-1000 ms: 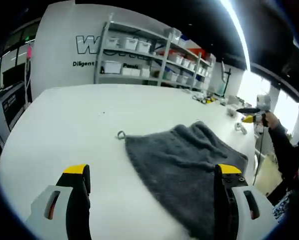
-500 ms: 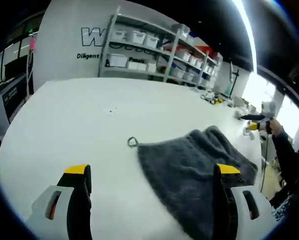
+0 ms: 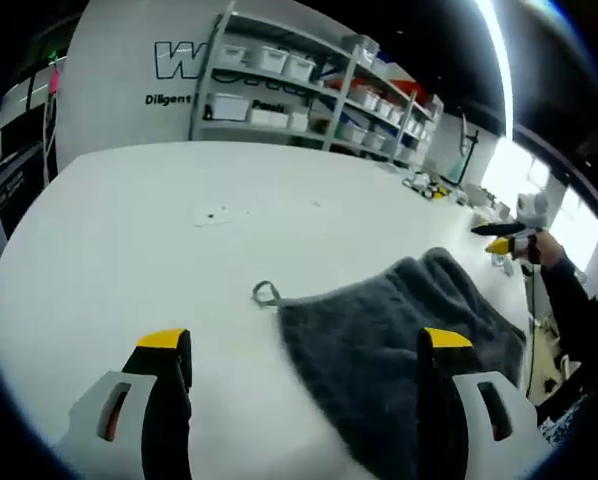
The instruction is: Open the folded towel by lifting each exposed corner and separating the folded layers until the towel lies flat within the target outline without major curled edges
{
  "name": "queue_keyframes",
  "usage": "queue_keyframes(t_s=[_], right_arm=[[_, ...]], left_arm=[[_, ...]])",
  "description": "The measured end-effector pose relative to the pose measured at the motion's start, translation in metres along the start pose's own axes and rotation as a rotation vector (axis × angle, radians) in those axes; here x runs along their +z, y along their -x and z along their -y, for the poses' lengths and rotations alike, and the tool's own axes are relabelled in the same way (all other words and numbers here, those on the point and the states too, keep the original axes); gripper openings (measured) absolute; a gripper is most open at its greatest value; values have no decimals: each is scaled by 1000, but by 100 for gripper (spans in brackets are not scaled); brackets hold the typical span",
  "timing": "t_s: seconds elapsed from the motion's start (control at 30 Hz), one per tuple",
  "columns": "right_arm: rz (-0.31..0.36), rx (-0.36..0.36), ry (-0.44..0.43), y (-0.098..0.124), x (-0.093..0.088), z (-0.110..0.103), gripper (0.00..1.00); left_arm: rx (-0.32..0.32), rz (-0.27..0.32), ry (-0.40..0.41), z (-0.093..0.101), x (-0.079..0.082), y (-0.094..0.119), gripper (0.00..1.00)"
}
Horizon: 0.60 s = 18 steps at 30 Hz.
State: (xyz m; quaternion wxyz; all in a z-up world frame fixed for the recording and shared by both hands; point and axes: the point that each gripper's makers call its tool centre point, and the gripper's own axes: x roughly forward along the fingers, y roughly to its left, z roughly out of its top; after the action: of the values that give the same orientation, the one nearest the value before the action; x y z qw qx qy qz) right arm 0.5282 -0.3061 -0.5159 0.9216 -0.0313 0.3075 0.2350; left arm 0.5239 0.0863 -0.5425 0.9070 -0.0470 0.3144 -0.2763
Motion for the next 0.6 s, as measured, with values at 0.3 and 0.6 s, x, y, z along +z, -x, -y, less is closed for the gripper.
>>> queue_keyframes(t_s=[0.3, 0.6], right_arm=[[-36, 6, -3, -27, -3, -6, 75], [-57, 26, 0, -43, -8, -17, 71]], left_arm=[[-19, -30, 18, -3, -4, -16, 78], [-39, -54, 26, -13, -3, -32, 72]])
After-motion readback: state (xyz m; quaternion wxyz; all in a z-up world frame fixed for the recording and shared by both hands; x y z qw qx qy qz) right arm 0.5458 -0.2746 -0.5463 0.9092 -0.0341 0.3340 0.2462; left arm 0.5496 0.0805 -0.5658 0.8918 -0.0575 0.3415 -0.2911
